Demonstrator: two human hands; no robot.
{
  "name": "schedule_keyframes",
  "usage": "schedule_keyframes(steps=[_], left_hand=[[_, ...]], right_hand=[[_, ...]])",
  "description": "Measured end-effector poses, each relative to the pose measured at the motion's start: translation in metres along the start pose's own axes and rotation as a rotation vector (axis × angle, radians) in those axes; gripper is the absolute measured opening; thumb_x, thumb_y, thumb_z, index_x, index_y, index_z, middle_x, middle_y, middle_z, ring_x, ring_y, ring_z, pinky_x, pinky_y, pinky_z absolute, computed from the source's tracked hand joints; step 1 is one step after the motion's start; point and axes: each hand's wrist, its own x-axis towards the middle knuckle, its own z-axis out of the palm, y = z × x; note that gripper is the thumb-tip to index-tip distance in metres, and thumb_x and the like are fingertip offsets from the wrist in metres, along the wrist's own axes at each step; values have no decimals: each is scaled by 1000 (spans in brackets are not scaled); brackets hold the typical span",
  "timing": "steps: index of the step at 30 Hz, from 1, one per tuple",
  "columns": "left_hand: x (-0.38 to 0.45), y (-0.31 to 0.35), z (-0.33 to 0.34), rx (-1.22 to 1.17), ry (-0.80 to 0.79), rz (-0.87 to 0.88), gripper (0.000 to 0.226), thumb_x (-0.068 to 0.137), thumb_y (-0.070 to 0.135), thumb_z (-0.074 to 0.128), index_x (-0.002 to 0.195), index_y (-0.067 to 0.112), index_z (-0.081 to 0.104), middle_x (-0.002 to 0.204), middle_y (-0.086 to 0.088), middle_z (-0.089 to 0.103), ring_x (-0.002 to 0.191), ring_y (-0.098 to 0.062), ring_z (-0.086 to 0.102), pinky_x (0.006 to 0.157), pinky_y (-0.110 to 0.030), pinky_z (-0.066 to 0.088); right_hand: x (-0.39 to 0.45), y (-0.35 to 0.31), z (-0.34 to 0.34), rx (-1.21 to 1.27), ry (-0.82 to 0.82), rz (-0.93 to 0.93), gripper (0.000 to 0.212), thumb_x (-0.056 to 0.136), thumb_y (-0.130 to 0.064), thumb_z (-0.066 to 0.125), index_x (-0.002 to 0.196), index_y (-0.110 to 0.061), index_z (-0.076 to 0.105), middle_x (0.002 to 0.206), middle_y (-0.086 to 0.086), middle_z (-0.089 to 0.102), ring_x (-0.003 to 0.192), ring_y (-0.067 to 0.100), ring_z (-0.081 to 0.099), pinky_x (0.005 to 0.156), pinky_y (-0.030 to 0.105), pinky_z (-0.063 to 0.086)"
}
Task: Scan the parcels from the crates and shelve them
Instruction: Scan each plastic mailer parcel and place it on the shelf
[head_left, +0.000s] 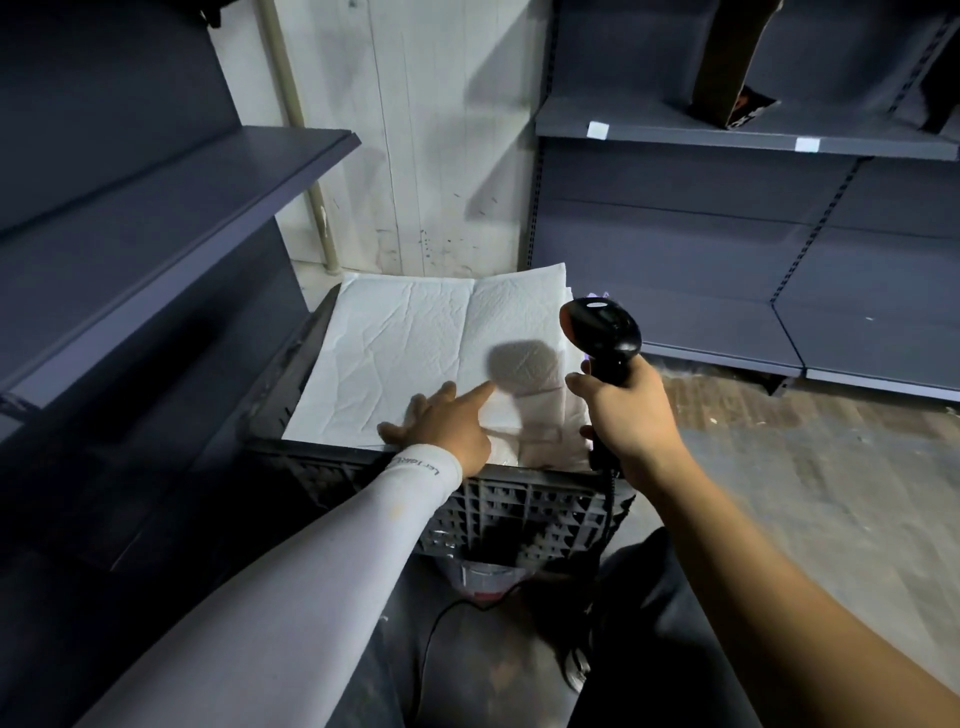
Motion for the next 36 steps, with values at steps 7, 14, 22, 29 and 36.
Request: schedule_keyframes(steps=[7, 14, 22, 29, 36], left_hand=[[-11, -8, -2, -14, 37, -31, 82, 99, 9, 41, 155, 63, 14, 173, 5, 10, 156, -30, 10, 113, -78, 16], [-27, -1, 5, -11, 203, -12, 92, 96, -4, 40, 157, 59, 12, 173, 2, 11, 158, -31, 4, 113, -81, 10], [-28, -48, -11, -13, 351, -18, 84, 101, 0, 42, 158, 56, 17, 173, 3, 15, 160, -28, 8, 119, -75, 11], [-26, -83, -18, -135, 476, 127, 66, 106, 6, 41, 154, 51, 40, 165, 2, 38, 157, -30, 23, 120, -65, 23], [-21, -89, -68, -372, 574, 336, 53, 105, 6, 45, 146, 37, 58, 147, 1, 61, 133, -25, 58, 114, -41, 45]], right_hand=[[3, -9, 13, -57, -72, 26, 20, 90, -10, 72, 95, -28, 63, 84, -2, 64, 78, 23, 62, 78, 46, 60], [12, -8, 13, 55, -96, 191, 10, 89, -2, 70, 92, -11, 67, 80, 11, 59, 69, 26, 57, 58, 34, 48], [7, -13, 11, 91, -43, 171, 21, 79, 9, 63, 73, -10, 59, 58, 10, 50, 48, 20, 43, 49, 28, 39], [7, -26, 14, 174, -24, 124, 20, 84, 7, 65, 93, -11, 66, 50, 2, 52, 58, 26, 43, 63, 49, 47], [12, -54, 17, 359, -26, 75, 11, 94, -18, 72, 105, -18, 70, 91, 4, 60, 79, 31, 63, 68, 59, 52]])
